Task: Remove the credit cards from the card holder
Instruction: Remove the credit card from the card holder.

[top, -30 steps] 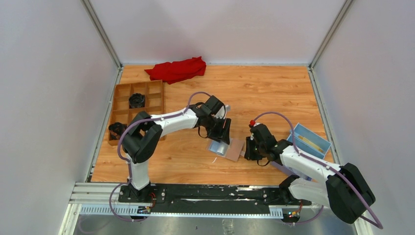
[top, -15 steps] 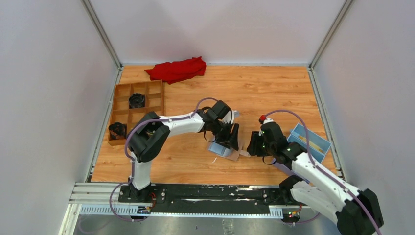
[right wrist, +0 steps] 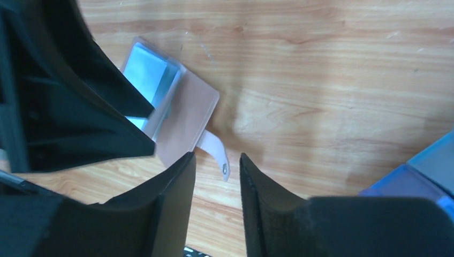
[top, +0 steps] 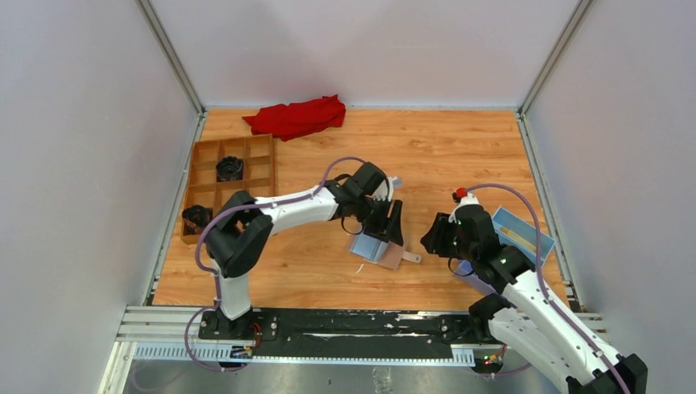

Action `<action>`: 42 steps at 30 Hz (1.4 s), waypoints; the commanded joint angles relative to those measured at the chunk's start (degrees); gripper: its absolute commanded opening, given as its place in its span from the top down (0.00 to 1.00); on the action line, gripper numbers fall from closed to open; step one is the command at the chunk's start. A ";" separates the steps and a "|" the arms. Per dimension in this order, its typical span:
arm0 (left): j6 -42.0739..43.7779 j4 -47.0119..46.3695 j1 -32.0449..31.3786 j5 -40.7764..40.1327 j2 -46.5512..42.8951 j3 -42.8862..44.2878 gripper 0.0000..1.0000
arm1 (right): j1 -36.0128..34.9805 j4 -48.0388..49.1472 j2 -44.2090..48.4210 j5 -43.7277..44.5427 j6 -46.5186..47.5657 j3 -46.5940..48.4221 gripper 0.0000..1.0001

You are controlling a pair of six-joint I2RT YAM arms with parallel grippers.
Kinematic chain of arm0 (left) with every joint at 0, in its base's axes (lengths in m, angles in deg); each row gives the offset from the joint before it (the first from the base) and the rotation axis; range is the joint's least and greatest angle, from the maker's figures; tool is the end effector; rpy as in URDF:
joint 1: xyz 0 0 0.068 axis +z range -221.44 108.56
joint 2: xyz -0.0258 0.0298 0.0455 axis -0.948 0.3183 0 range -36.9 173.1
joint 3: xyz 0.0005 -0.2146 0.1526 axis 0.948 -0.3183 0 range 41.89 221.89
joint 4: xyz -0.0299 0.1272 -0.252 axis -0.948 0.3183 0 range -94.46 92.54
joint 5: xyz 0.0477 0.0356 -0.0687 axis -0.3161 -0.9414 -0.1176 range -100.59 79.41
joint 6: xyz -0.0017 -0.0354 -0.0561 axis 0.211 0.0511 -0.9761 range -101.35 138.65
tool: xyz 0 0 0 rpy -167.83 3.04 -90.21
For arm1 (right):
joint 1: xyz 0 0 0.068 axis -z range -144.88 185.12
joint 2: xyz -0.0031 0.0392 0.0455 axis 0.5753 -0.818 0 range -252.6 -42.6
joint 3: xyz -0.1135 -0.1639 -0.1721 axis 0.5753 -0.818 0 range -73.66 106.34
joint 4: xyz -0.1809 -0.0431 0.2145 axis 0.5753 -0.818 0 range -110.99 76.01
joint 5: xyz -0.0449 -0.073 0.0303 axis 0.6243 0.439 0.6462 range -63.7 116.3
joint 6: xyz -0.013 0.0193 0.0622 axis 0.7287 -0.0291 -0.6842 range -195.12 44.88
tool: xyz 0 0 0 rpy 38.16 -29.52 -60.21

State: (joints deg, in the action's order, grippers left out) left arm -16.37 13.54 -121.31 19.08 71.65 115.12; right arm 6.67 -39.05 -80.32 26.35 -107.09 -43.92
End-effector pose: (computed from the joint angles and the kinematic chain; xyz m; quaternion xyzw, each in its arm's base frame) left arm 0.2550 -0.3427 0.1521 0.1985 0.8995 -0.3846 0.0604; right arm 0.1755 0.0950 0.2221 0.0272 0.8785 0.2396 0.4124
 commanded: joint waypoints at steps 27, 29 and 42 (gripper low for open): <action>-2.14 -3.88 10.40 -3.04 -8.78 -14.76 0.43 | -4.86 16.41 -31.43 -6.65 0.45 -0.15 0.74; -1.77 -3.76 10.40 -3.09 -7.93 -14.55 0.43 | -4.85 17.19 -32.59 -6.73 0.77 -1.23 0.74; -5.54 -9.61 9.11 2.28 -5.03 -14.32 0.43 | -4.77 23.33 -40.93 -8.70 -0.33 -3.89 0.76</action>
State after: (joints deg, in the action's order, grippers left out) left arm -20.79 6.26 -111.43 19.08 65.20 100.14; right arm 1.45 -14.70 -116.93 16.52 -107.66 -44.82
